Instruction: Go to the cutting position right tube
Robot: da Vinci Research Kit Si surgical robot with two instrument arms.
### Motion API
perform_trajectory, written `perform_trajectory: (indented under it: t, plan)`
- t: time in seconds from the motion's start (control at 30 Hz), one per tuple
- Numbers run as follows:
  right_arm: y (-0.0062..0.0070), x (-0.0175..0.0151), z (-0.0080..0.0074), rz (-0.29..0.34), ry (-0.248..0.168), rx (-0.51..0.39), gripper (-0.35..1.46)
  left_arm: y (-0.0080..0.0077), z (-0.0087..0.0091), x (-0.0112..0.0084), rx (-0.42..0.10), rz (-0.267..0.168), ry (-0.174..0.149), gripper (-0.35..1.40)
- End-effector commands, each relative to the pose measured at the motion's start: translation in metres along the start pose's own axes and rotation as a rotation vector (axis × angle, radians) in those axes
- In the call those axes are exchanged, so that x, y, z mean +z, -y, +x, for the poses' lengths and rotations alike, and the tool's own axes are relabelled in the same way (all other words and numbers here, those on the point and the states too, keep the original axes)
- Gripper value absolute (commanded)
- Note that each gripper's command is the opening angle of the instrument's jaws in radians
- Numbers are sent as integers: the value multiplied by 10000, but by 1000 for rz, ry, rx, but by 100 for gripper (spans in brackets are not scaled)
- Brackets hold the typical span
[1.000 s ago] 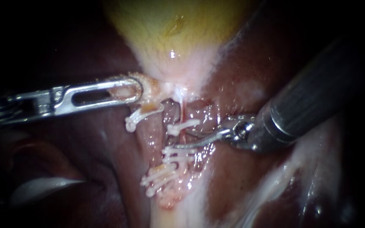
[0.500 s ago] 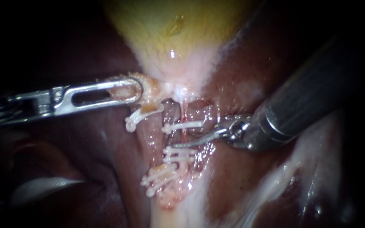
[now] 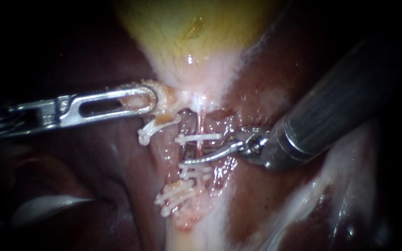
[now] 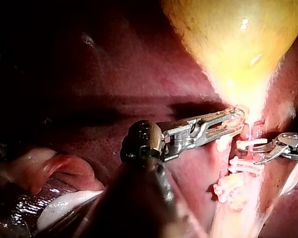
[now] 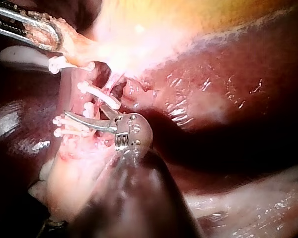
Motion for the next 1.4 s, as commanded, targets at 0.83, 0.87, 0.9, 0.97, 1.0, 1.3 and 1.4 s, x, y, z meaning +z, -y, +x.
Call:
perform_trajectory:
  t: [0.83,0.87,0.9,0.97,1.0,1.3,1.4]
  plan:
    - [4,36,14,30,-27,-218,140,-1,1,2,0,0,0,-35]
    - [4,37,14,31,-30,-218,141,-1,1,2,0,0,0,-35]
    - [4,38,15,29,-34,-224,141,-1,1,2,0,0,0,-35]
    - [3,40,16,12,-57,-242,143,-1,1,2,0,0,0,-35]
    - [2,42,18,8,-66,-253,145,-1,1,2,0,0,0,-35]
    - [-2,51,22,-4,-89,-281,145,-1,1,2,0,0,0,-35]
    - [-2,52,22,-5,-89,-287,145,-1,1,2,0,0,0,-35]
